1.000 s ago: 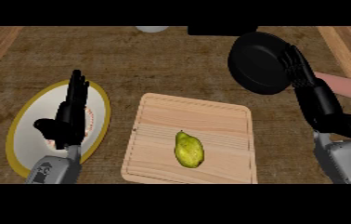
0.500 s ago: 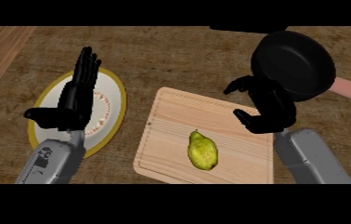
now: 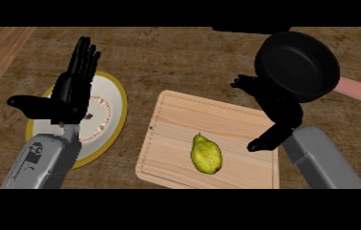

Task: Pick the pear from the cutting board and place it in the pot

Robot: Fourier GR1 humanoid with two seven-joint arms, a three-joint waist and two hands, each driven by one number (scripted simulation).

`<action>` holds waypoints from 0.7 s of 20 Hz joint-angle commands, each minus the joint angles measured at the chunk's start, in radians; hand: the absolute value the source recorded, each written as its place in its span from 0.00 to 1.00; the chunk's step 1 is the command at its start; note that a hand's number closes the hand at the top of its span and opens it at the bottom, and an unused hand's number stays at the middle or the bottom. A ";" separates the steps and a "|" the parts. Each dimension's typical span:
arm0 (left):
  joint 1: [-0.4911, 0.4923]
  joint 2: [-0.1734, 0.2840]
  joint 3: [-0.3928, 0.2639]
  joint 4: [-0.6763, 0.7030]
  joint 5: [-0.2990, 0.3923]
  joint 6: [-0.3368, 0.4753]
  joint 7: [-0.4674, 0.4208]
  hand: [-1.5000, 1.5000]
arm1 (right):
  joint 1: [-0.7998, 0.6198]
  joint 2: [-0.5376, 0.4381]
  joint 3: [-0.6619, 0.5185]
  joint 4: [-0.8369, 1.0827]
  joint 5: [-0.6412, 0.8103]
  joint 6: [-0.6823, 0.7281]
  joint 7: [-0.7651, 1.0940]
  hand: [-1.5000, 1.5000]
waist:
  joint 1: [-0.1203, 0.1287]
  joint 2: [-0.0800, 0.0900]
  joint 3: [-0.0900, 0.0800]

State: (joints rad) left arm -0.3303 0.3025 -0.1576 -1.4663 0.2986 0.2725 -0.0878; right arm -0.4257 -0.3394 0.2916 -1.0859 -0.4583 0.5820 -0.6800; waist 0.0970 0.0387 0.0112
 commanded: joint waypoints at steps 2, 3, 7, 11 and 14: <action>-0.012 0.005 0.022 0.017 0.017 -0.007 0.015 0.50 | -0.074 -0.071 0.050 0.081 0.149 0.180 -0.207 0.00 | -0.007 -0.005 -0.003; -0.006 0.025 0.013 -0.013 0.013 -0.012 0.048 0.50 | -0.080 -0.065 0.074 0.079 0.190 0.154 -0.226 0.00 | -0.001 -0.013 -0.002; -0.001 0.018 0.011 -0.007 0.008 -0.012 0.038 0.50 | -0.152 -0.150 0.117 0.072 0.269 0.160 -0.280 0.00 | -0.015 -0.015 -0.004; -0.016 0.012 0.013 -0.006 0.002 -0.005 0.044 0.50 | -0.196 -0.126 0.194 0.124 0.348 0.107 -0.343 0.00 | -0.016 -0.013 -0.006; -0.004 0.014 0.029 -0.005 0.004 0.002 0.046 0.50 | -0.204 -0.118 0.260 0.143 0.405 0.074 -0.381 0.00 | -0.037 -0.022 -0.008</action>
State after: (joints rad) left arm -0.3405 0.3190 -0.1344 -1.4646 0.3075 0.2618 -0.0500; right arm -0.5901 -0.4543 0.4984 -1.0135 -0.1177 0.4890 -0.8454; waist 0.0724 0.0229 0.0053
